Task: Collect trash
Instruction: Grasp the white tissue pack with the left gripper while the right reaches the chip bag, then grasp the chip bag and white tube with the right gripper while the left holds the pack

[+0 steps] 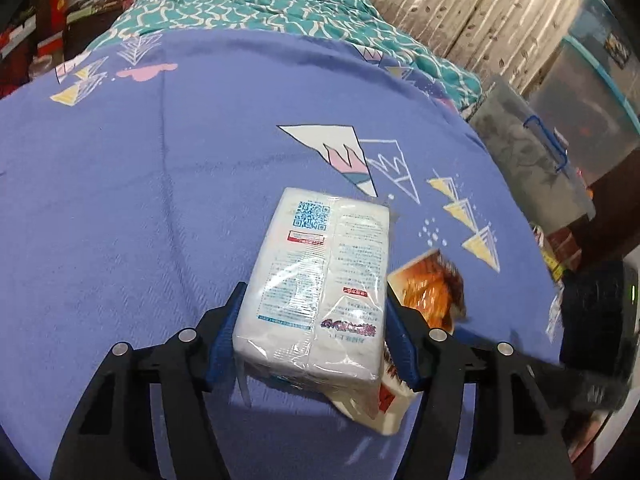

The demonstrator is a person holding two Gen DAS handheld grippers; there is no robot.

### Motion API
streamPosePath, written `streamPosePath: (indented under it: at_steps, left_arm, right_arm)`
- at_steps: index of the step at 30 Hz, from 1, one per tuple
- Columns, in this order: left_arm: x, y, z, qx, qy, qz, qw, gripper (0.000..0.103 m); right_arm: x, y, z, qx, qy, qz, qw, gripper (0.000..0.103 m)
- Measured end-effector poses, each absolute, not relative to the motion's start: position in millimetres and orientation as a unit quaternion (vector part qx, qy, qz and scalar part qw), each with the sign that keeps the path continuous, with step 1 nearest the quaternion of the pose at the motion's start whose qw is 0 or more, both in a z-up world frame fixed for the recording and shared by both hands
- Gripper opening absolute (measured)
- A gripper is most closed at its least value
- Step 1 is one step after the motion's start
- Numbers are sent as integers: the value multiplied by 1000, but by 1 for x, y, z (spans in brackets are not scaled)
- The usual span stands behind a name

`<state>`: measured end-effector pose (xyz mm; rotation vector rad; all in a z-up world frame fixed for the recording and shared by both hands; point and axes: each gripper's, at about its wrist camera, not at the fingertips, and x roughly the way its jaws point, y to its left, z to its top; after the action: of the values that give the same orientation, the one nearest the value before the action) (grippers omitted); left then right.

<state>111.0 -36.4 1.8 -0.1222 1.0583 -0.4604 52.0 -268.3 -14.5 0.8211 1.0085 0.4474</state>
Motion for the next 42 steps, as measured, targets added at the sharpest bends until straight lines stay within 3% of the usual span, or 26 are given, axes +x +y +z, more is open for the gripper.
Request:
streamPosePath:
  at_steps: [11, 13, 15, 17, 25, 31, 42]
  left_arm:
    - [71, -10, 2, -96, 501, -249, 823, 58]
    - [72, -5, 2, -112, 503, -253, 819, 57]
    - [71, -2, 2, -119, 503, -252, 818, 57]
    - [69, -2, 2, -120, 502, -248, 820, 57]
    - [60, -13, 7, -110, 505, -252, 818, 56]
    - [57, -82, 12, -71, 511, -323, 794, 56]
    - [58, -316, 66, 31, 472, -472, 744, 57]
  right_arm:
    - [84, -232, -14, 397, 455, 217, 767, 49]
    - [79, -229, -14, 392, 455, 220, 769, 41]
    - [73, -226, -20, 393, 464, 231, 760, 19]
    - [67, -224, -26, 387, 472, 234, 757, 12]
    - [35, -247, -12, 353, 444, 211, 796, 7]
    - [-5, -314, -2, 352, 402, 142, 833, 6]
    - [-98, -521, 39, 347, 284, -72, 891, 6]
